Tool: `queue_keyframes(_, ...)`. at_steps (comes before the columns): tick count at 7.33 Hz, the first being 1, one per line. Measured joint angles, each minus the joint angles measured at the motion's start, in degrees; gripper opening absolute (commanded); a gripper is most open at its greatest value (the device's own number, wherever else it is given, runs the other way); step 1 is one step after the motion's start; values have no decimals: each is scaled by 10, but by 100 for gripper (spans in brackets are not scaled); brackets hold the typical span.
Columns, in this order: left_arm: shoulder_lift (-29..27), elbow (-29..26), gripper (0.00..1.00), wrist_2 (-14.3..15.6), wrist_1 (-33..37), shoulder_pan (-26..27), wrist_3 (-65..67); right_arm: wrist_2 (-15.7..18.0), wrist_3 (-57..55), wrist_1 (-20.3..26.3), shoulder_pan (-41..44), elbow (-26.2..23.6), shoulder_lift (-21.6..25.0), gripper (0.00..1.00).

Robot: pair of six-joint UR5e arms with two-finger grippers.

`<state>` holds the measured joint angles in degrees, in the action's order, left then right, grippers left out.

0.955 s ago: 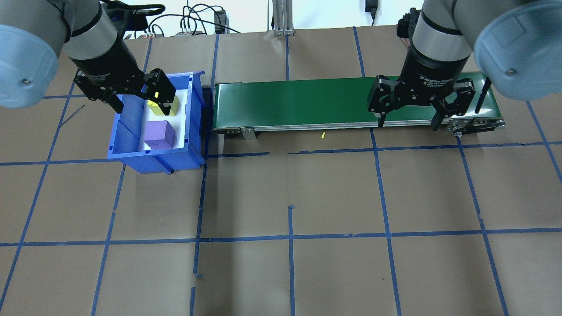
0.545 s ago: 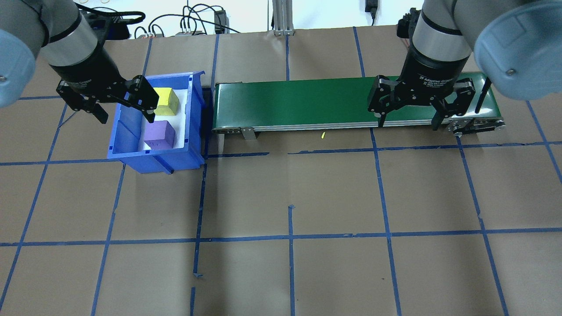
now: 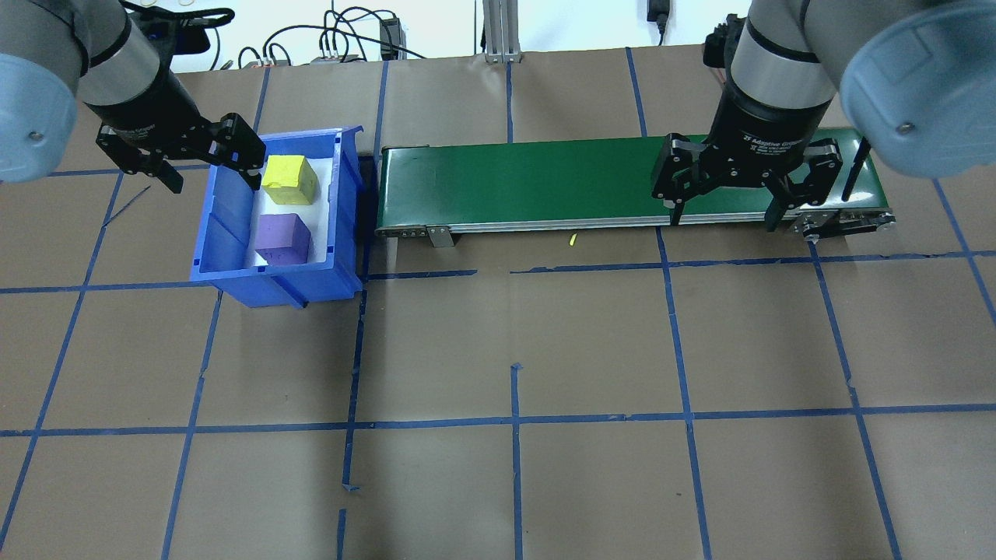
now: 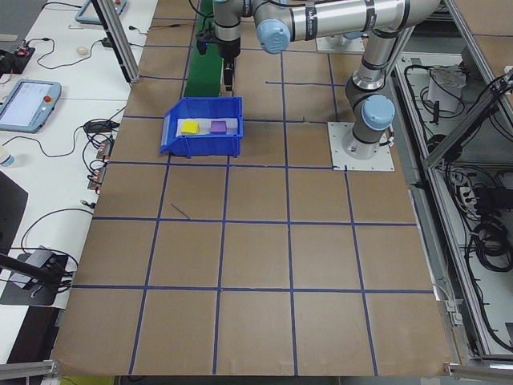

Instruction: Move block left to right into plate

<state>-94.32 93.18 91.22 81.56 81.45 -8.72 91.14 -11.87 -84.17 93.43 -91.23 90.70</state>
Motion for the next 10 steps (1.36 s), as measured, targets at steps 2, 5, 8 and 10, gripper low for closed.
queue_keyframes(2,17,29,99,7,17,4,-11,0,0,0,0,0,0,100)
queue_keyframes(5,12,40,100,6,14,4,-9,0,0,0,0,0,0,100)
queue_keyframes(8,-30,46,100,5,-75,3,-10,0,0,0,0,0,0,100)
queue_keyframes(10,-66,45,100,5,-105,0,-8,0,0,0,0,0,0,100)
